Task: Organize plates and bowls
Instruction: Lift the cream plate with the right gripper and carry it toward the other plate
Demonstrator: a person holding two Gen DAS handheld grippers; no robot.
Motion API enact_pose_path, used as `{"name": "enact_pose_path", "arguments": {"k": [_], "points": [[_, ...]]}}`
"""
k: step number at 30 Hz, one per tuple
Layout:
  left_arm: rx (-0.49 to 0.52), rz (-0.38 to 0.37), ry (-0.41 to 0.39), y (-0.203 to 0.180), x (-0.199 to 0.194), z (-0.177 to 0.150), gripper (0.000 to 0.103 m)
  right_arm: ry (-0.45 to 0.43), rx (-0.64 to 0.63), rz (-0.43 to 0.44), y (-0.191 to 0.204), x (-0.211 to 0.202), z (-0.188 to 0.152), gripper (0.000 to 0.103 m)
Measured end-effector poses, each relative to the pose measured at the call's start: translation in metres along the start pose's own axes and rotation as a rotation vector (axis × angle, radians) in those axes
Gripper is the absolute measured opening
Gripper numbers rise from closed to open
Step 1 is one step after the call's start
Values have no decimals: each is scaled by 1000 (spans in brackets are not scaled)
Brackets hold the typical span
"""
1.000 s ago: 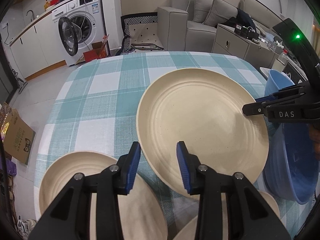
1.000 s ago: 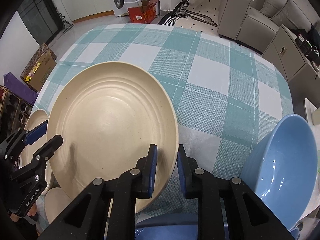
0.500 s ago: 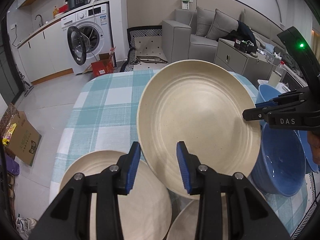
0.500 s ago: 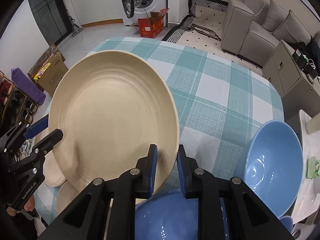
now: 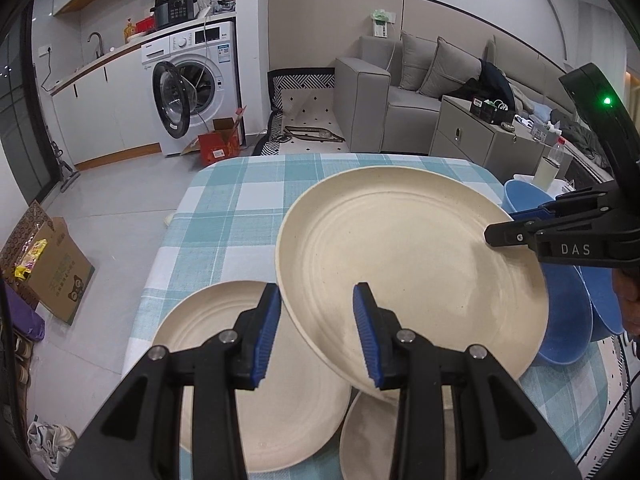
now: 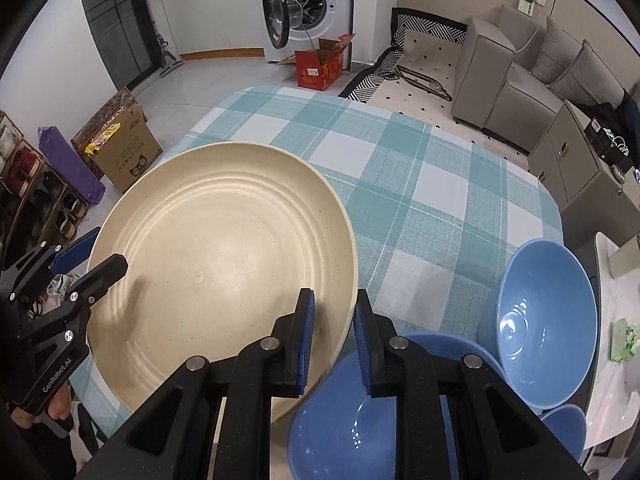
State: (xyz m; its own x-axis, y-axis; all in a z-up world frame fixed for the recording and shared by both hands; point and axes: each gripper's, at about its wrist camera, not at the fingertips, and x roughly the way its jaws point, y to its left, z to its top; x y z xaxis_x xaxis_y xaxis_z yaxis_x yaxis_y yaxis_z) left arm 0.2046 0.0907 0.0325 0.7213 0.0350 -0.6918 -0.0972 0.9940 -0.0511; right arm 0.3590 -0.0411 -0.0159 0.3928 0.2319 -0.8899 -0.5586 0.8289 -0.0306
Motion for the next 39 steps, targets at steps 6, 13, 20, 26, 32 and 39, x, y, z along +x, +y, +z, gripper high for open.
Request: {"name": "enact_pose_path", "arguments": {"k": [6, 13, 20, 26, 32, 39], "points": [[-8, 6, -27, 2, -24, -15, 36, -18, -17, 10, 14, -13, -20, 20], [-13, 16, -39, 2, -42, -35, 36, -34, -30, 25, 31, -22, -46, 20], [-12, 22, -37, 0, -52, -50, 36, -45, -53, 21, 42, -27, -73, 20], [-10, 28, -43, -4, -60, -61, 36, -32, -88, 12, 53, -27, -96, 20], [-9, 25, -25, -5, -59, -75, 36, -21, -103, 4, 58, -28, -112, 20], [-21, 20, 6, -6, -52, -89, 36, 2, -128, 3, 64, -23, -131, 20]]}}
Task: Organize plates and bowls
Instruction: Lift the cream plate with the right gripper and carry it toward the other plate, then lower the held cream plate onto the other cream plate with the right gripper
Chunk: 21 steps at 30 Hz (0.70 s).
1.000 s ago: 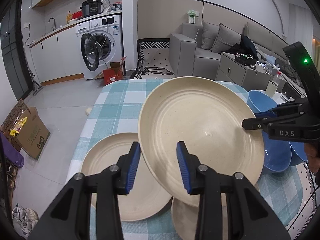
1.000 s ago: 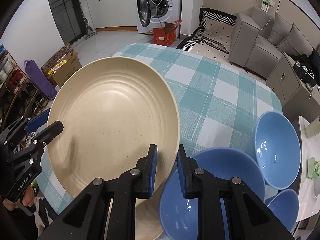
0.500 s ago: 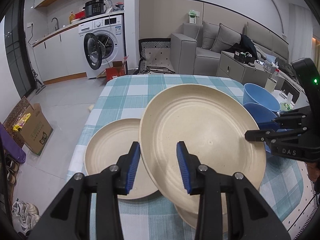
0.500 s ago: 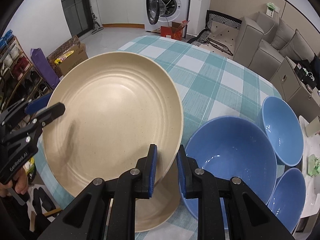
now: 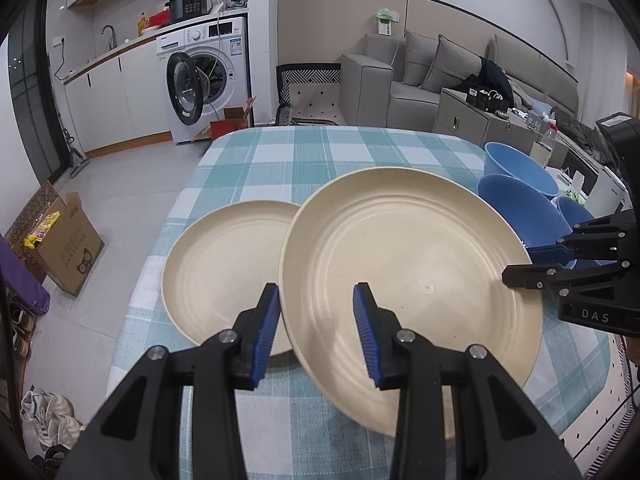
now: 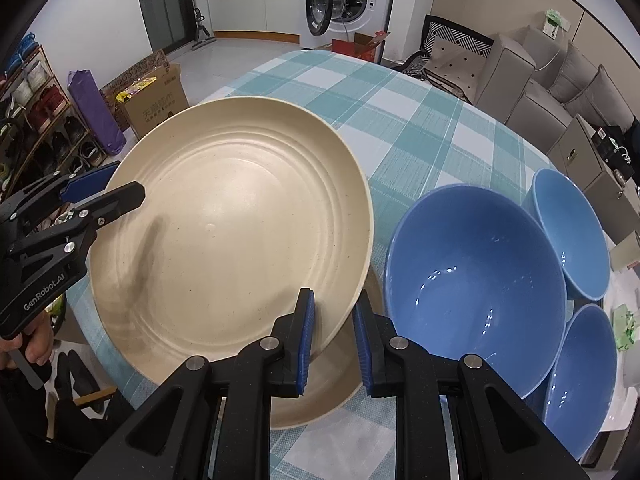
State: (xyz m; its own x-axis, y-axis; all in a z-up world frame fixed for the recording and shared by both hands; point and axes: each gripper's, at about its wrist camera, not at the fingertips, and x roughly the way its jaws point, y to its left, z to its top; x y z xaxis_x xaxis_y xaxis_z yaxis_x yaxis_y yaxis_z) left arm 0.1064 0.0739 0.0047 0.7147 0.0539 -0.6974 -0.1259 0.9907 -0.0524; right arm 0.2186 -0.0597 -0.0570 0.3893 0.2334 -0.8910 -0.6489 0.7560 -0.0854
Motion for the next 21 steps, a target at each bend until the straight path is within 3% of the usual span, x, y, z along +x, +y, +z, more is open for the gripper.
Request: {"name": "enact_pose_path", "arguments": {"k": [21], "points": [[27, -10, 46, -10, 16, -16, 36, 54, 9, 19, 4, 17, -36, 20]]}}
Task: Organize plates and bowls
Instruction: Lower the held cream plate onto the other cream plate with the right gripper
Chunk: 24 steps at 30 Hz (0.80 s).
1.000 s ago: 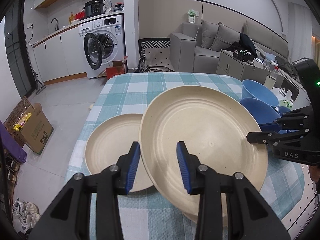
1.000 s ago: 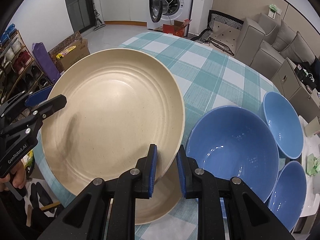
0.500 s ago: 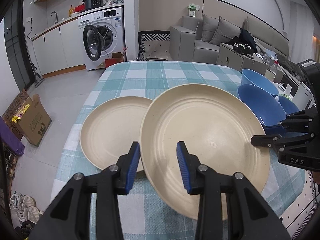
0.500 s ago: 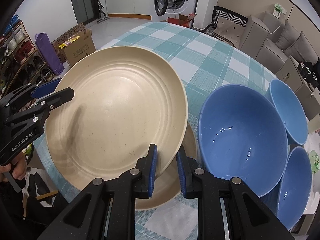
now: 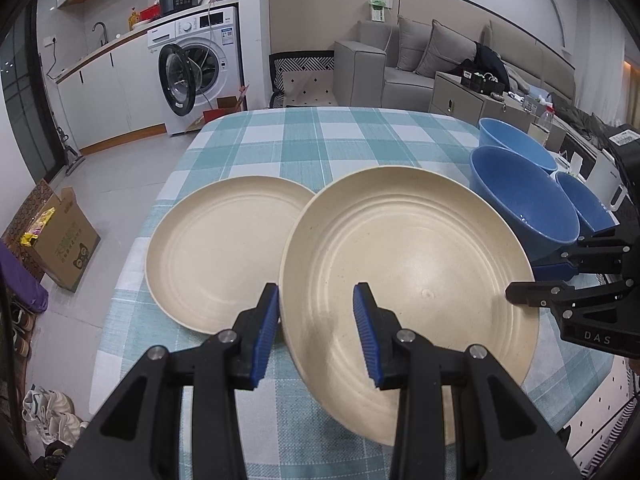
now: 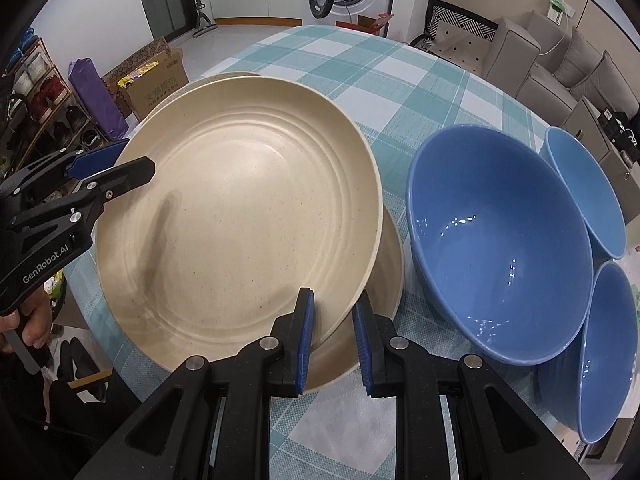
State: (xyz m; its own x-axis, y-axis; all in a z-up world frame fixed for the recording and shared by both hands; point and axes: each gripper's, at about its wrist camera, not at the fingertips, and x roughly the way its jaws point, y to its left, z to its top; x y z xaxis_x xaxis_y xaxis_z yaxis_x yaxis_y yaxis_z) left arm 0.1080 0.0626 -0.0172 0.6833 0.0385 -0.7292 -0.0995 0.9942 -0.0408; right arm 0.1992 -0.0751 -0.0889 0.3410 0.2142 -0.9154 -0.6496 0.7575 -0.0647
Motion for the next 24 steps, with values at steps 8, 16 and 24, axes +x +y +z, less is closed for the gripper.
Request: {"name": "enact_pose_path", "arguments": {"k": [8, 16, 24], "points": [[30, 1, 25, -11, 12, -1, 36, 21, 9, -22, -6, 5, -8, 20], [56, 7, 45, -20, 21, -3, 36, 34, 8, -35, -10, 7, -14, 20], [80, 14, 72, -27, 30, -5, 36, 45, 8, -39, -13, 9, -19, 20]]}}
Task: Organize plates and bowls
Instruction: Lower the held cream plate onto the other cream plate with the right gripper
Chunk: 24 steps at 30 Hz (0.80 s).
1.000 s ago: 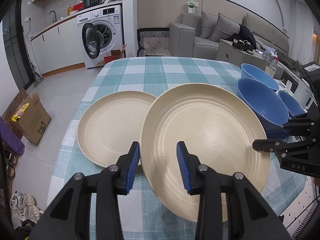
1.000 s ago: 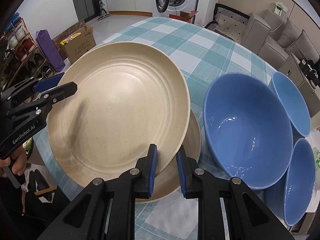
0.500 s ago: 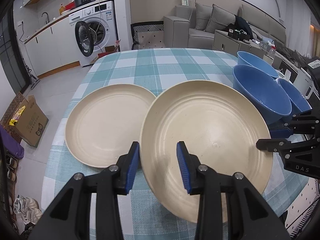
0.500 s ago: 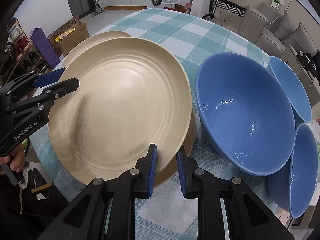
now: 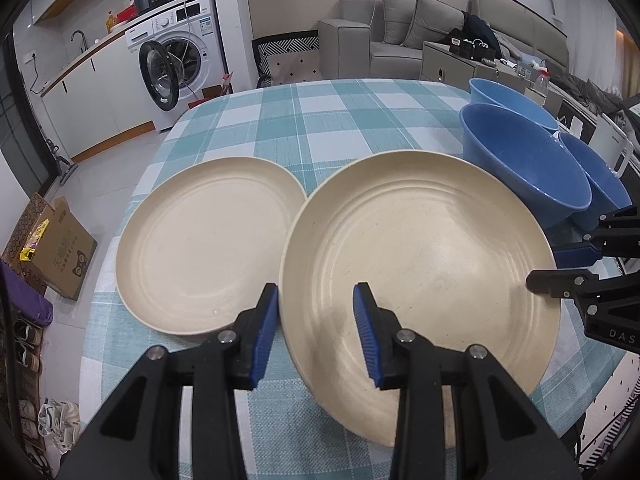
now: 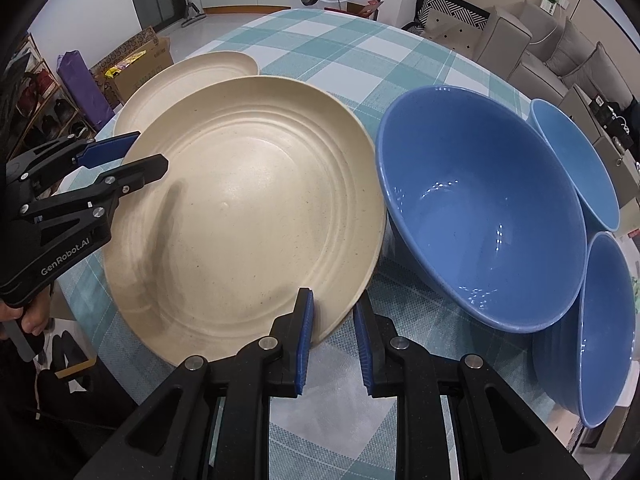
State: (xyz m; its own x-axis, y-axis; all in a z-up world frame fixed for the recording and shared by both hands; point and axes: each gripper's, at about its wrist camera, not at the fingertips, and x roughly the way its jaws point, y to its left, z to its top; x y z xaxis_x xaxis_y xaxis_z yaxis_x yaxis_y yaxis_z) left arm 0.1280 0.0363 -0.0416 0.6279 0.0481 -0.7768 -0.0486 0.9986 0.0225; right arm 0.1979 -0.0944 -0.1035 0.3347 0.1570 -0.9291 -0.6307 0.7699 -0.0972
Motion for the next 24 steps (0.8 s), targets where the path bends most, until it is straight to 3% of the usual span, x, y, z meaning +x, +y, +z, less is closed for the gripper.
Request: {"name": "enact_pose_path", "arguments": {"k": [24], "points": [[24, -6, 39, -4, 19, -6, 36, 37, -2, -20, -2, 18, 3, 22]]}}
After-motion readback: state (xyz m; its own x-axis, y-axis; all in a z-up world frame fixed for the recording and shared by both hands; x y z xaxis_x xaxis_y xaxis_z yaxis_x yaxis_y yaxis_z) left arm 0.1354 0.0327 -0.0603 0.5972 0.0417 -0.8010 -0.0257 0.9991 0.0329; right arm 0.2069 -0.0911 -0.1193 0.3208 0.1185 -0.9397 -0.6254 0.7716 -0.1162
